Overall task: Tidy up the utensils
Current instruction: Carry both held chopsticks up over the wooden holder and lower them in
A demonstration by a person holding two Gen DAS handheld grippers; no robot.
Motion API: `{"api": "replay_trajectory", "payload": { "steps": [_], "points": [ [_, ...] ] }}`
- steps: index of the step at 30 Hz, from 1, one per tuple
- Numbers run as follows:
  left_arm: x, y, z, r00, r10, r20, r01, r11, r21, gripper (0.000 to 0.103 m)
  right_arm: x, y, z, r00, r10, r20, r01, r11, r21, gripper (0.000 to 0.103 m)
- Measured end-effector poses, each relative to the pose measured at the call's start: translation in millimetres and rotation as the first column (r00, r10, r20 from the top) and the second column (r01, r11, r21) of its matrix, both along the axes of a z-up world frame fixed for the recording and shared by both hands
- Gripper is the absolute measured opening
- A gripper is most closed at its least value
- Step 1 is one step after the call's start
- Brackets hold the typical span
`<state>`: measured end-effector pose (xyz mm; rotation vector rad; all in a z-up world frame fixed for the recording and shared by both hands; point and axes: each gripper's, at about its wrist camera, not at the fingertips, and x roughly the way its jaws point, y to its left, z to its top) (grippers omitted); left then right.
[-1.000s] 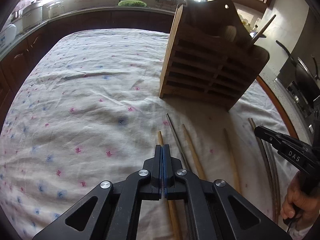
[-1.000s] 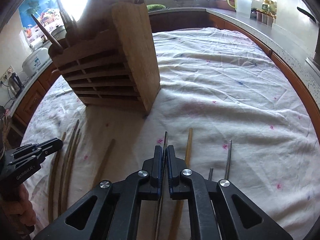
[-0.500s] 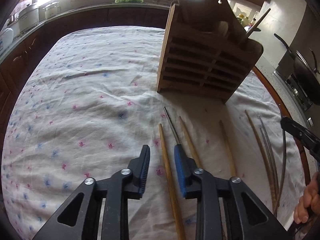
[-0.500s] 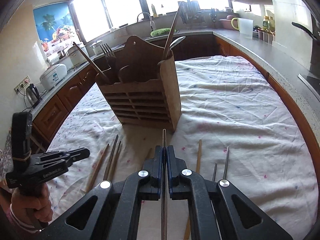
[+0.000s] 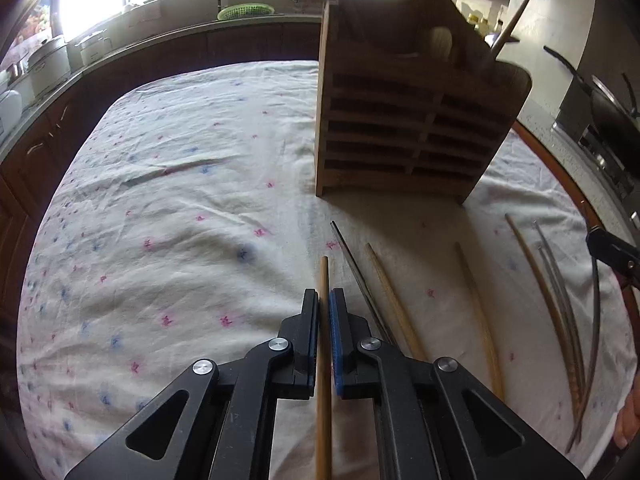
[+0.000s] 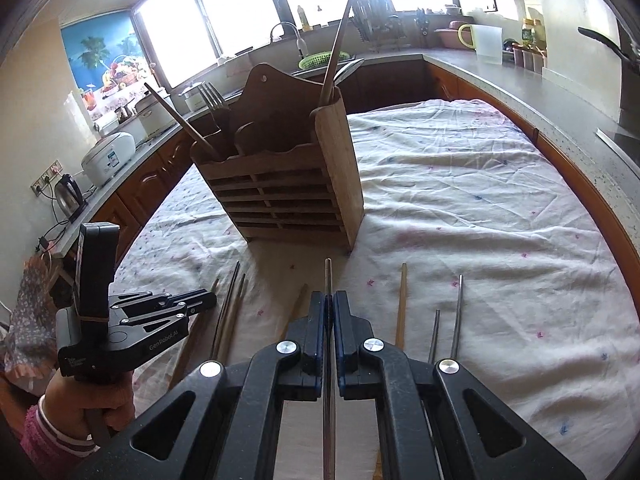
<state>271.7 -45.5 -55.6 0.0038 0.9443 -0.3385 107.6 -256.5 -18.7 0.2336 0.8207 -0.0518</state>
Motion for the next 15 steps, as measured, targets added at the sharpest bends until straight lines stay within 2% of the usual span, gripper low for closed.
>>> {"api": "replay_trajectory", "payload": {
  "steps": [4, 8, 11, 15],
  "points": [
    [-24, 27, 35, 0.998, 0.016, 0.063, -0.007, 0.990, -0.141, 0.004, -6, 3, 14, 0.999, 0.004, 0.039, -0.004, 1.000, 0.002, 0.004],
    [-47, 47, 68, 0.992, 0.018, 0.128, 0.014, 0.971, -0.240, 0.004, -11, 7, 33, 0.996, 0.014, 0.088, -0.014, 1.000, 0.002, 0.004],
    [-64, 63, 90, 0.984, 0.022, 0.179, 0.032, 0.955, -0.293, 0.004, -14, 11, 50, 0.991, 0.024, 0.128, -0.024, 1.000, -0.003, 0.004],
    [-80, 76, 111, 0.972, 0.022, 0.235, 0.058, 0.943, -0.327, 0.004, -17, 14, 72, 0.983, 0.029, 0.183, -0.026, 1.000, -0.016, 0.004]
  ]
}}
